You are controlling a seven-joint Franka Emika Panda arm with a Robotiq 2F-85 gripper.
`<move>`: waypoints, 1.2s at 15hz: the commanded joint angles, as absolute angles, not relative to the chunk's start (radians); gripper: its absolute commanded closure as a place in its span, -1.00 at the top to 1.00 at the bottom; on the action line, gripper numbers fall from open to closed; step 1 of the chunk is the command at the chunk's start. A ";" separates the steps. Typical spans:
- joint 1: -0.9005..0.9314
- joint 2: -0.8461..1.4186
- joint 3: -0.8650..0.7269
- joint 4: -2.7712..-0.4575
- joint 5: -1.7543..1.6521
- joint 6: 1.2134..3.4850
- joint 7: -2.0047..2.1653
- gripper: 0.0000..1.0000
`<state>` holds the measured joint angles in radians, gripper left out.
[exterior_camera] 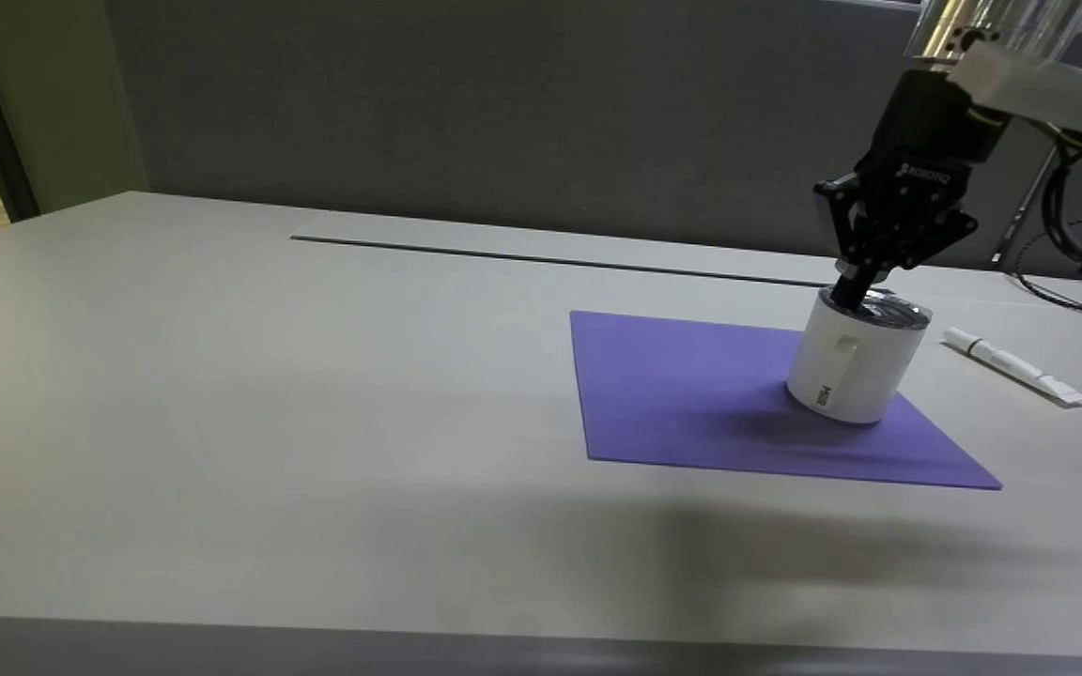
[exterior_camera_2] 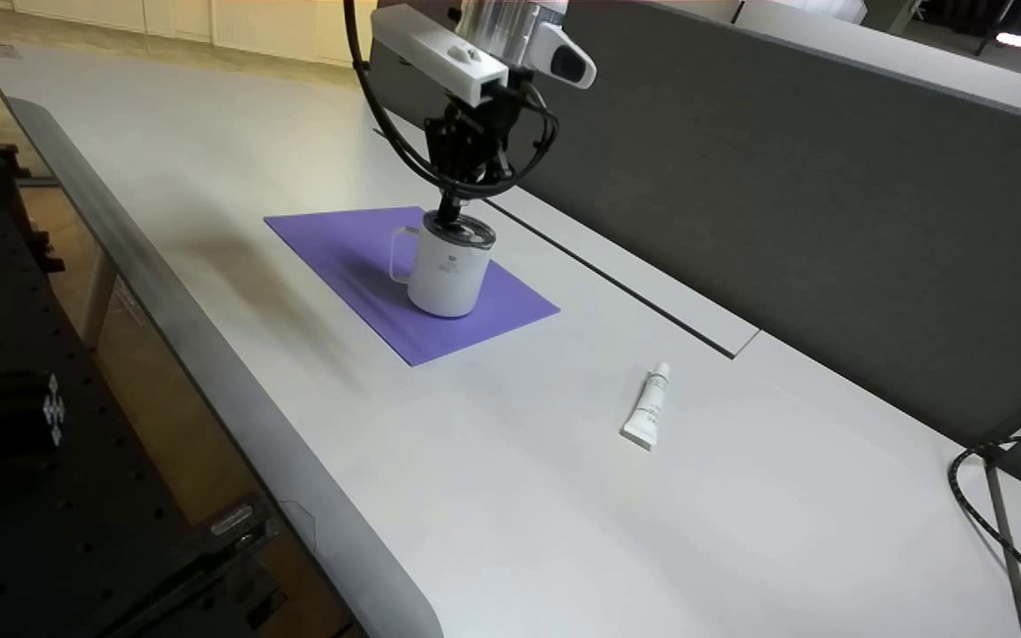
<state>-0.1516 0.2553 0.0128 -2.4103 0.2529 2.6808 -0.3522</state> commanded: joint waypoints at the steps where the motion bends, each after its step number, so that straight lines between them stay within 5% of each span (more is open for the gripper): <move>1: -0.177 0.267 0.033 -2.402 0.279 2.684 -0.380 -1.00; 18: -0.190 0.272 0.016 -2.396 0.252 2.684 -0.363 -1.00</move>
